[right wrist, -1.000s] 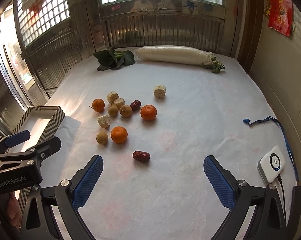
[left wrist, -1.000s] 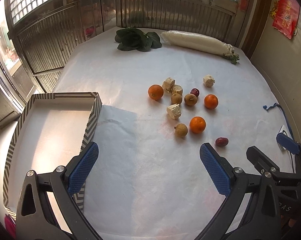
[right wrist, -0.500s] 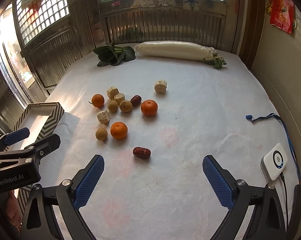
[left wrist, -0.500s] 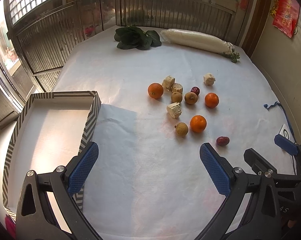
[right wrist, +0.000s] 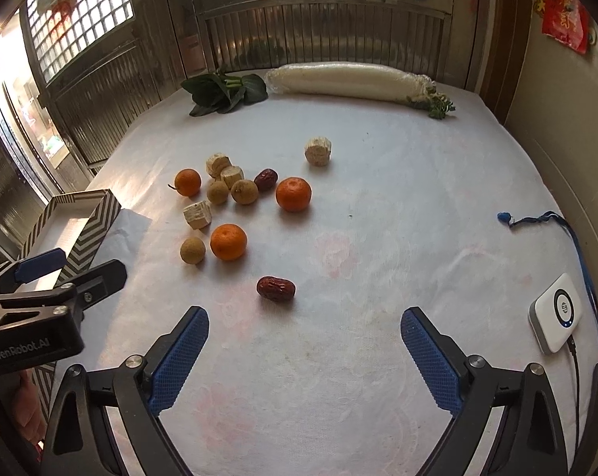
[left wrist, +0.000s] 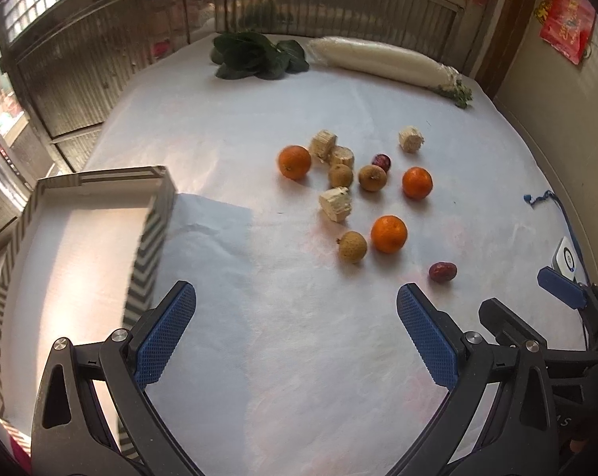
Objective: Organize fruits
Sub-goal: 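Move both tools toward the fruit cluster, then grasp the longan with the left tool while the right tool grasps a red date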
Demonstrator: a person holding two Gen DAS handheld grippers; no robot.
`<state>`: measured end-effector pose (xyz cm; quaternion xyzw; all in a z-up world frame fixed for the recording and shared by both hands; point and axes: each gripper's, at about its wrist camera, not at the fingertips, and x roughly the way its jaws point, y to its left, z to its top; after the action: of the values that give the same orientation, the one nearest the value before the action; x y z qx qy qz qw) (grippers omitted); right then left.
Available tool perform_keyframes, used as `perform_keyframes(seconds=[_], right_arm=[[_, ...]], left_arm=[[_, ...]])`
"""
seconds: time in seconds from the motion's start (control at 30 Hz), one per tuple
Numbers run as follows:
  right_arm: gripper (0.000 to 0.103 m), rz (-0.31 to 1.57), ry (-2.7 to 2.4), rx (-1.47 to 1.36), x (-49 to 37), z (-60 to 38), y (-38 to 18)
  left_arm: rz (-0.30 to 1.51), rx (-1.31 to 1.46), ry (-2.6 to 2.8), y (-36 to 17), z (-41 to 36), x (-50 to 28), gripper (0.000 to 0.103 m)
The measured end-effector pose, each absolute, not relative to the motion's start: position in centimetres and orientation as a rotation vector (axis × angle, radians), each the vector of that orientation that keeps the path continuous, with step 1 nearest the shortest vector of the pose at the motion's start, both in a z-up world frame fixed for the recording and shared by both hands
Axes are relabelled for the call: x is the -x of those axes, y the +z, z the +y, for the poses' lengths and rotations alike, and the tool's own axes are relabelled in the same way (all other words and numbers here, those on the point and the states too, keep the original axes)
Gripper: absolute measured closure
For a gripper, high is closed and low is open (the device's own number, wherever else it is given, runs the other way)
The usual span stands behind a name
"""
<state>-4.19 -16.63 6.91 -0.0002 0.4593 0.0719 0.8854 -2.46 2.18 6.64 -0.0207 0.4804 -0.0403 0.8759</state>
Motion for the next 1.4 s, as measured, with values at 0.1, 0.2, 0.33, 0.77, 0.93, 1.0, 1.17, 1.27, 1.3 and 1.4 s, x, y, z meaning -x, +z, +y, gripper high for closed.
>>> perform_keyframes(seconds=[0.1, 0.2, 0.33, 0.77, 0.93, 1.0, 1.17, 1.27, 1.3, 1.4], right_arm=[[0.013, 0.965, 0.152, 0.005, 4.1, -16.8, 6.6], [0.015, 0.977, 0.158, 0.005, 3.9, -17.1, 6.2], [0.021, 0.987, 0.170, -0.009, 3.5, -17.5, 5.7], [0.042, 1.061, 0.265, -0.092, 0.5, -16.5, 3.3], [0.057, 1.092, 0.263, -0.114, -0.4, -16.1, 2.2], [0.065, 1.086, 0.257, -0.110, -0.6, -16.1, 2.1], [0.075, 1.096, 0.262, -0.076, -0.6, -16.1, 2.2], [0.076, 1.085, 0.270, -0.068, -0.2, -16.2, 2.5], [0.076, 1.082, 0.272, -0.064, -0.1, -16.2, 2.7], [0.076, 1.068, 0.285, -0.056, 0.2, -15.9, 3.4]], left_arm=[[1.010, 0.042, -0.119, 5.9, 1.5, 1.6, 0.001], [1.010, 0.015, -0.153, 5.2, 0.7, 0.7, 0.001], [1.016, -0.028, -0.191, 4.1, 0.0, -0.8, 0.006], [1.055, -0.074, -0.211, 2.2, -1.3, -3.0, 0.018], [1.079, -0.073, -0.225, 1.4, -1.5, -3.4, 0.029], [1.076, -0.069, -0.219, 1.3, -1.4, -3.5, 0.034], [1.067, -0.074, -0.220, 1.5, -1.0, -3.5, 0.067], [1.082, -0.040, -0.231, 1.7, -0.3, -3.5, 0.081], [1.090, -0.026, -0.234, 1.8, -0.1, -3.5, 0.081], [1.092, 0.001, -0.227, 2.4, 0.8, -3.0, 0.081]])
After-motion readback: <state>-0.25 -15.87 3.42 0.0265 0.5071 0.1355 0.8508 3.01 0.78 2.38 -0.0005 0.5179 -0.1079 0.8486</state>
